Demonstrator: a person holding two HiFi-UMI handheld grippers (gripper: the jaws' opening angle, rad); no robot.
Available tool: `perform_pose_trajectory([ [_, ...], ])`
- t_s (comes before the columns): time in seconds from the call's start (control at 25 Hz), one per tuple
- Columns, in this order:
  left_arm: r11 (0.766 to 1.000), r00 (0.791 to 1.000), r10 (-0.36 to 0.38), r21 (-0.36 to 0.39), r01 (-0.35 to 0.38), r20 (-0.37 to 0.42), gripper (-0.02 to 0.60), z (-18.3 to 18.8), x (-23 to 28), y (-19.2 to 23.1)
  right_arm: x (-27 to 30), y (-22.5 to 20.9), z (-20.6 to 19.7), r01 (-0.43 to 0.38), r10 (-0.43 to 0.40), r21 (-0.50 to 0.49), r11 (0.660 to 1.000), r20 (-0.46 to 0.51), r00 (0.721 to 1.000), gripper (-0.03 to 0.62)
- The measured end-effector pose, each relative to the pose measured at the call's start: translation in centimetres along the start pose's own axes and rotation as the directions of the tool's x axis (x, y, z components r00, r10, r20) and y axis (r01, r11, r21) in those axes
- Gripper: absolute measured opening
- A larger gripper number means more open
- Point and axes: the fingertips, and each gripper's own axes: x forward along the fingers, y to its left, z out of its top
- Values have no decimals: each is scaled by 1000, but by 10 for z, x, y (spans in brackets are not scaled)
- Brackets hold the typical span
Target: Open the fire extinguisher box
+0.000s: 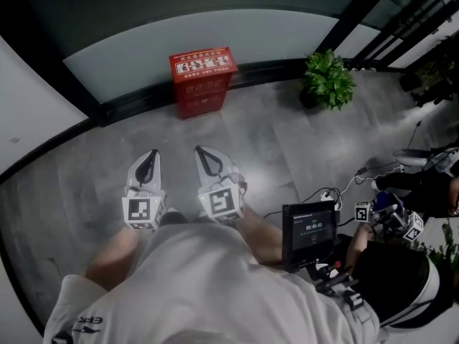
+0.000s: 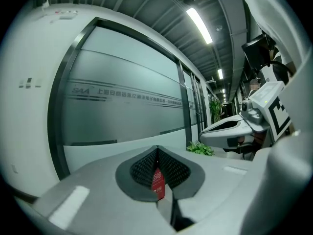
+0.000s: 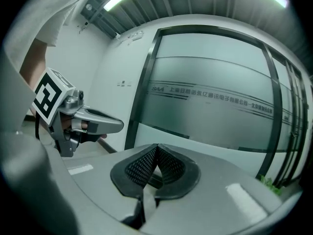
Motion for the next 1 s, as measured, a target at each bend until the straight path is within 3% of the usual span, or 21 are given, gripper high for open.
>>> perform_pose_trajectory([
  [0.36,1000,1000,-28,5,28,3,2,-3,87,53,78,-46,1,58,-58,9,998,-37,998,14],
  [0.68,993,993,-119,8,119,-4,2,-2,187,120,179,-90,11,147,-147,-13,989,-83,986,14],
  [1.0,983,983,-184,15,185,-15,2,-19,249,174,255,-98,12,177,-182,-48,983,-140,973,14],
])
